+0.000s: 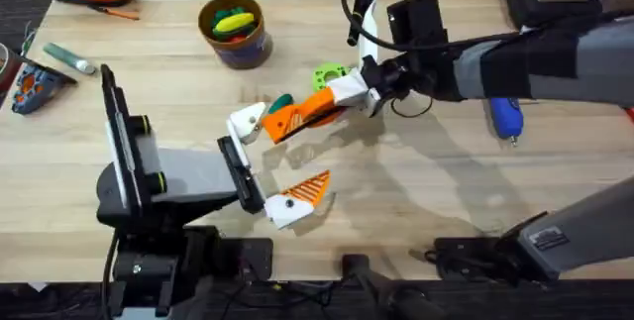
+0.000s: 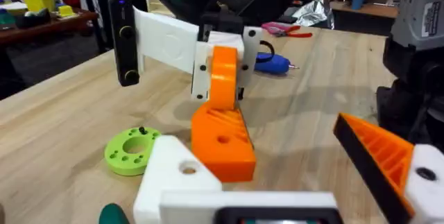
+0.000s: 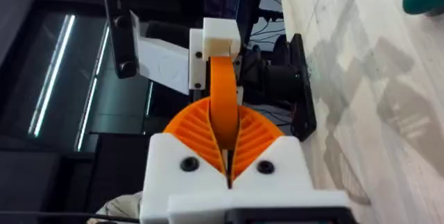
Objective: Pick up the gripper from the table and insert it into the empty holder that is missing its gripper. Then pick up a screw, insert it into the mounting hole, and use the screwdriver to tighten it. Finally, clean up the table by picking up the vegetable and placing it into the bucket.
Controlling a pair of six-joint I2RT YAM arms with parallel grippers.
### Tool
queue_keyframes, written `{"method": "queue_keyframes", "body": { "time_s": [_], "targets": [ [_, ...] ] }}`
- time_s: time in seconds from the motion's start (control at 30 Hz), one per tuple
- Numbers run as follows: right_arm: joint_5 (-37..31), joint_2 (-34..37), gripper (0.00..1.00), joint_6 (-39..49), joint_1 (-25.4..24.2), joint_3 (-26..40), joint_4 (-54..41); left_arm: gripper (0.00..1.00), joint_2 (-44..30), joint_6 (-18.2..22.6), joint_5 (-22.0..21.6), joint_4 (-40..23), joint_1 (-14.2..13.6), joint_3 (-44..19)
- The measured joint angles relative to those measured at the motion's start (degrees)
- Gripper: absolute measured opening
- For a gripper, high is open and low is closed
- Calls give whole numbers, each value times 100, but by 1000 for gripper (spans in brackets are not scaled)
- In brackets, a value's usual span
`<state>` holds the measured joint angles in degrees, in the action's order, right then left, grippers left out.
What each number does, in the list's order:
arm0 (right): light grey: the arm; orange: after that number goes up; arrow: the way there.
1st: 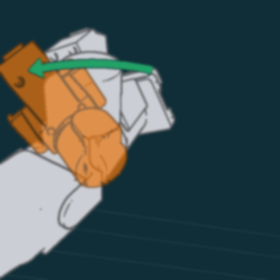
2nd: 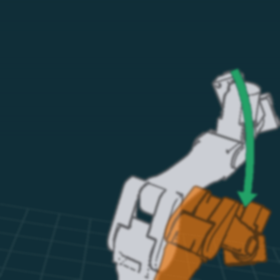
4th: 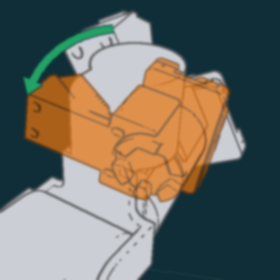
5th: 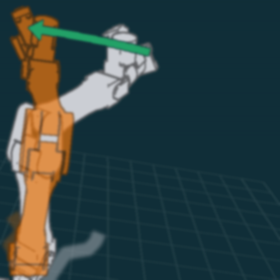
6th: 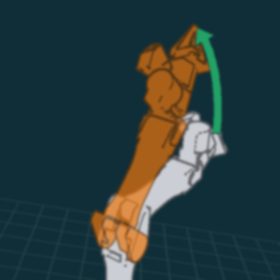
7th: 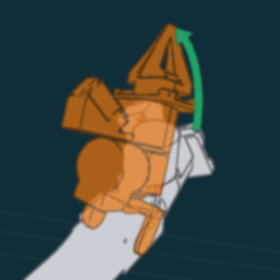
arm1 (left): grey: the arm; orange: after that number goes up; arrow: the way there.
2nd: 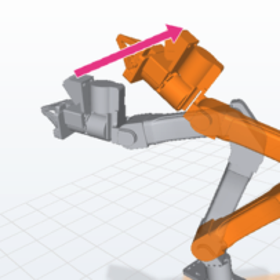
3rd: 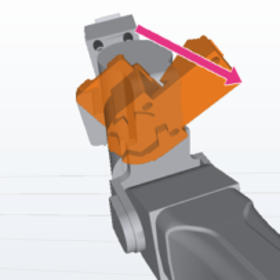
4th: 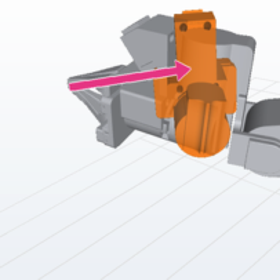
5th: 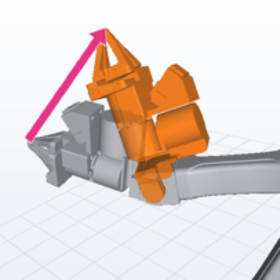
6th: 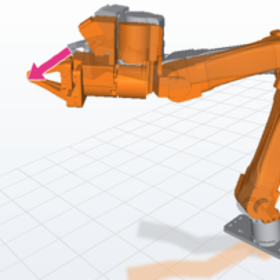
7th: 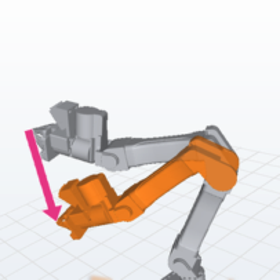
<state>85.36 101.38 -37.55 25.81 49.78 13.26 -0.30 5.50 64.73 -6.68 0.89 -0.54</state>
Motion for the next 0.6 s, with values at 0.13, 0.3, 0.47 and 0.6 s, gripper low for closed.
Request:
{"method": "queue_keyframes", "body": {
  "time_s": [0.13,0.3,0.47,0.6],
  "targets": [
    [0,0,4,-1,5,10,-2,985,0,0,0,0,0,0],
    [-2,0,4,-1,34,114,-2,986,0,0,-4,2,0,0],
    [-2,0,4,-1,38,129,-4,987,0,0,-4,2,0,0],
    [-18,0,4,-1,38,129,-7,986,0,0,-4,2,0,0]
  ]
}}
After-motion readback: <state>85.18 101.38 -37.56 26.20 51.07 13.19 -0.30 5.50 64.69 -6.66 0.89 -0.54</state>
